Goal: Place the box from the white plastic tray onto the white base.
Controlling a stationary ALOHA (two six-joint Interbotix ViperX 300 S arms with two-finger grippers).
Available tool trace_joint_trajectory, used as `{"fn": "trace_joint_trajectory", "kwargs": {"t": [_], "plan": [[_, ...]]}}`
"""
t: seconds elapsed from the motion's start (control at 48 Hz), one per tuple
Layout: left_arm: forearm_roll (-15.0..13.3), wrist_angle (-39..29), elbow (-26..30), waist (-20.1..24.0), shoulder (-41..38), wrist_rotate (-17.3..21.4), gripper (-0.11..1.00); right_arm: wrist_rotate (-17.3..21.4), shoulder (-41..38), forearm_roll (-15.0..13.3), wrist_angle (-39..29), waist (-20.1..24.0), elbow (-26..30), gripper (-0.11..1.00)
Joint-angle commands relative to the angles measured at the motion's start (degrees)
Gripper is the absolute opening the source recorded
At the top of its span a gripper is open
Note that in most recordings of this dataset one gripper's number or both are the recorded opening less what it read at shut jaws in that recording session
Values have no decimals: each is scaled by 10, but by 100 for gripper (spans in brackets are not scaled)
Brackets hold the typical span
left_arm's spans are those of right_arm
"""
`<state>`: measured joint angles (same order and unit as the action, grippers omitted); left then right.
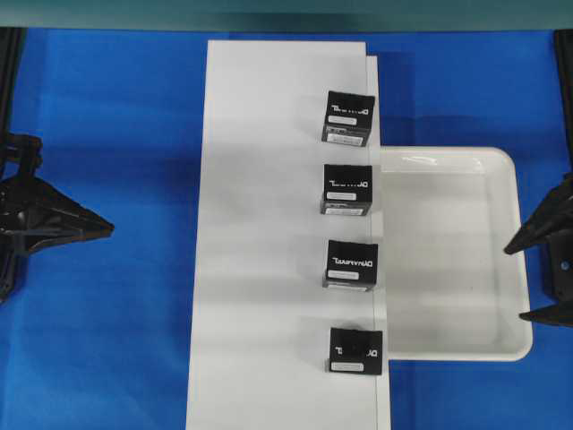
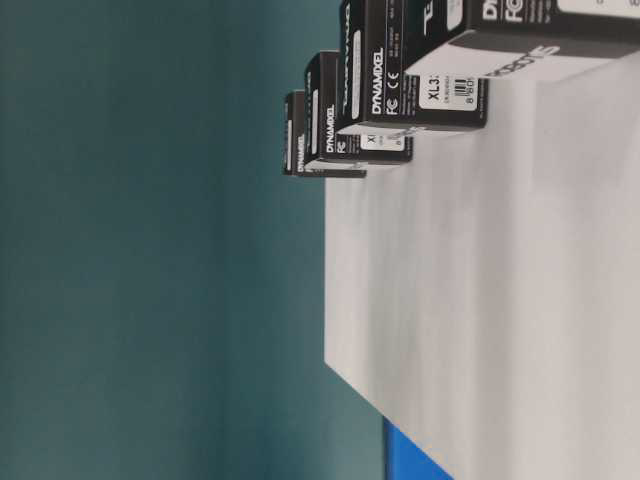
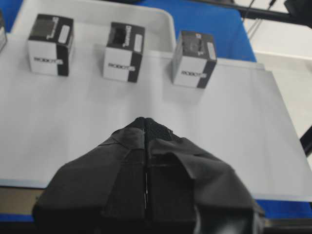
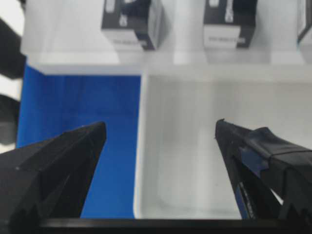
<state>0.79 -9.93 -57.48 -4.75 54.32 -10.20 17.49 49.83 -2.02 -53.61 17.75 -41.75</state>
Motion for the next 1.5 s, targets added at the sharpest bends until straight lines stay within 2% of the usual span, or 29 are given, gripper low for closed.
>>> {"fn": "trace_joint_trajectory", "kwargs": {"t": [0.0, 0.354, 0.729, 1.042, 1.479], "plan": [[2, 3, 11, 1, -4, 1, -7, -1, 15, -5, 5, -1, -8, 99], [4, -7, 4, 3, 11, 1, -7, -1, 107, -52, 47, -2, -50, 99], [3, -8, 1, 3, 33, 0, -7, -5, 146, -54, 54, -1, -94, 99], [4, -4, 1, 4, 36, 1, -7, -19, 149, -54, 123, -1, -125, 99], [3, 1, 0, 3, 35, 0, -7, -35, 172, -54, 120, -9, -134, 99]]}}
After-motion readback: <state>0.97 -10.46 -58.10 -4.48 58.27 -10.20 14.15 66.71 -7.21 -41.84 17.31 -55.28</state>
